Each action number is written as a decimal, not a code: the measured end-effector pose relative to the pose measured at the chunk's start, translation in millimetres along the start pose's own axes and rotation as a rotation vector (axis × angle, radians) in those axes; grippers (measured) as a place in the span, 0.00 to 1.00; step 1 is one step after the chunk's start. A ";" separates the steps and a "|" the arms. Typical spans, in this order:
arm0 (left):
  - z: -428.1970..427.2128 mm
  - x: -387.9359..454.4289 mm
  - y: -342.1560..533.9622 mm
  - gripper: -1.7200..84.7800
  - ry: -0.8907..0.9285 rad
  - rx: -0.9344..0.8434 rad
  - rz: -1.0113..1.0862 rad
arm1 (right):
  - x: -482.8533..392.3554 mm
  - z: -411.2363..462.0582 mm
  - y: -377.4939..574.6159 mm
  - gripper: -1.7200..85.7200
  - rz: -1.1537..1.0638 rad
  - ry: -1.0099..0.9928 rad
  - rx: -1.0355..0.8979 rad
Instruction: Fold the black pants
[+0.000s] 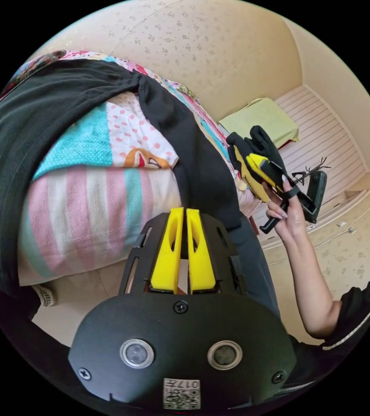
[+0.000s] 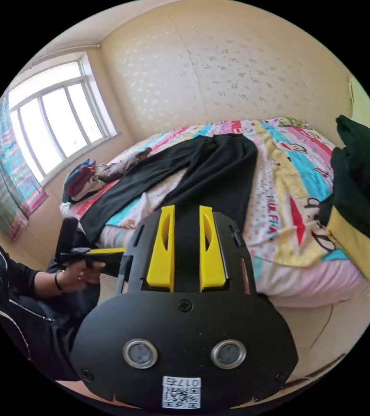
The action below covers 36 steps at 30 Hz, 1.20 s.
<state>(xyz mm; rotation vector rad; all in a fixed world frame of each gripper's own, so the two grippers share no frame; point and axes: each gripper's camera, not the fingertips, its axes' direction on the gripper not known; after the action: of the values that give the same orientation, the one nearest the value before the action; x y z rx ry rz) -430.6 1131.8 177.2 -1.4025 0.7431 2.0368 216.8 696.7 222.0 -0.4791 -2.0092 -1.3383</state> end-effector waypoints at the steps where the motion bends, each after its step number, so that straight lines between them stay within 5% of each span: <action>1: 1.4 4.2 1.0 0.03 -0.004 0.000 -0.003 | 5.5 1.4 2.2 0.13 0.004 0.030 -0.047; 10: 9.8 22.7 22.4 0.09 0.141 0.045 -0.012 | 45.8 27.0 9.8 0.11 0.046 -0.043 -0.323; 16: 23.7 50.2 24.1 0.03 0.132 -0.056 0.029 | 72.6 -19.9 -11.0 0.05 0.082 -0.112 -0.295; 24: 41.8 124.1 29.4 0.02 -0.077 -0.140 0.071 | 128.2 -11.3 -8.1 0.05 0.154 -0.141 -0.401; 30: -20.7 136.5 16.7 0.03 0.266 -0.143 0.000 | 154.2 -69.6 4.3 0.09 0.168 -0.293 -0.080; 33: -118.1 135.0 12.2 0.07 0.093 0.115 0.065 | 164.3 -97.6 -8.9 0.13 0.114 -0.512 0.047; 36: -201.8 106.9 28.6 0.16 -0.370 0.401 -0.077 | 154.5 -117.6 -31.6 0.14 0.036 -0.608 0.134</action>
<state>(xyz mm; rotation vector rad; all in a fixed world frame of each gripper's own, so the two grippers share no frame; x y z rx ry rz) -354.3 983.0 19.1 -0.7911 0.8561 1.8798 125.7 567.5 338.9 -0.9399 -2.5379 -1.1067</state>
